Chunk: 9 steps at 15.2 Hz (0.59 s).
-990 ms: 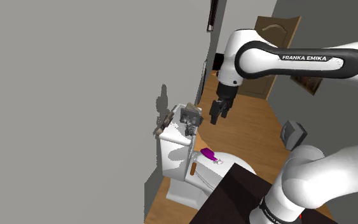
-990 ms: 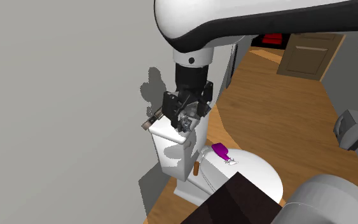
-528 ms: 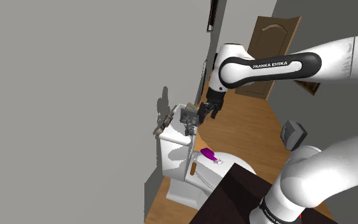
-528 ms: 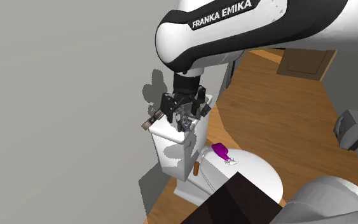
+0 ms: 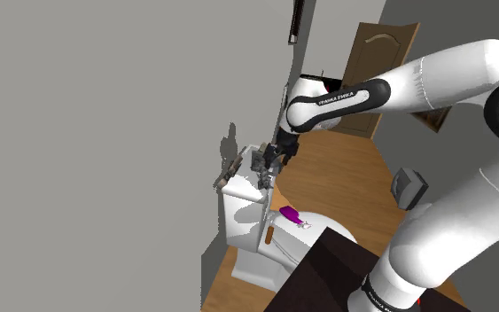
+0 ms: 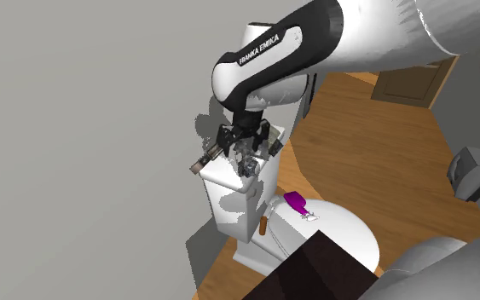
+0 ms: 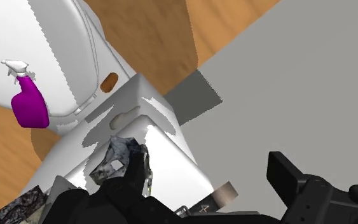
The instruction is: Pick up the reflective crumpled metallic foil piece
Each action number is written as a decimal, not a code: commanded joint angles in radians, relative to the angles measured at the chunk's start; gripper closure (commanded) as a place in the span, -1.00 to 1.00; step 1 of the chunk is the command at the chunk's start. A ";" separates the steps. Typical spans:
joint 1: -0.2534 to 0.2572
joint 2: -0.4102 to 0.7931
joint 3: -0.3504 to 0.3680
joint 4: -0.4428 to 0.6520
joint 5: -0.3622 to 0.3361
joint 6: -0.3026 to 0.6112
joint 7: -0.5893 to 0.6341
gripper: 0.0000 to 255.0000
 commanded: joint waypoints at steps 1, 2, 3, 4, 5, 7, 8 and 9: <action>-0.007 0.064 -0.013 0.024 0.014 0.063 0.001 -1.00; -0.010 0.098 -0.020 0.039 0.023 0.091 -0.001 -1.00; -0.013 0.132 -0.027 0.056 0.033 0.118 -0.003 -1.00; -0.016 0.165 -0.034 0.073 0.044 0.143 -0.007 -1.00; -0.019 0.199 -0.041 0.092 0.057 0.168 -0.011 -1.00; -0.026 0.267 -0.053 0.133 0.086 0.213 -0.022 -1.00; -0.030 0.301 -0.058 0.155 0.103 0.233 -0.028 -1.00; -0.035 0.335 -0.063 0.178 0.121 0.252 -0.035 -1.00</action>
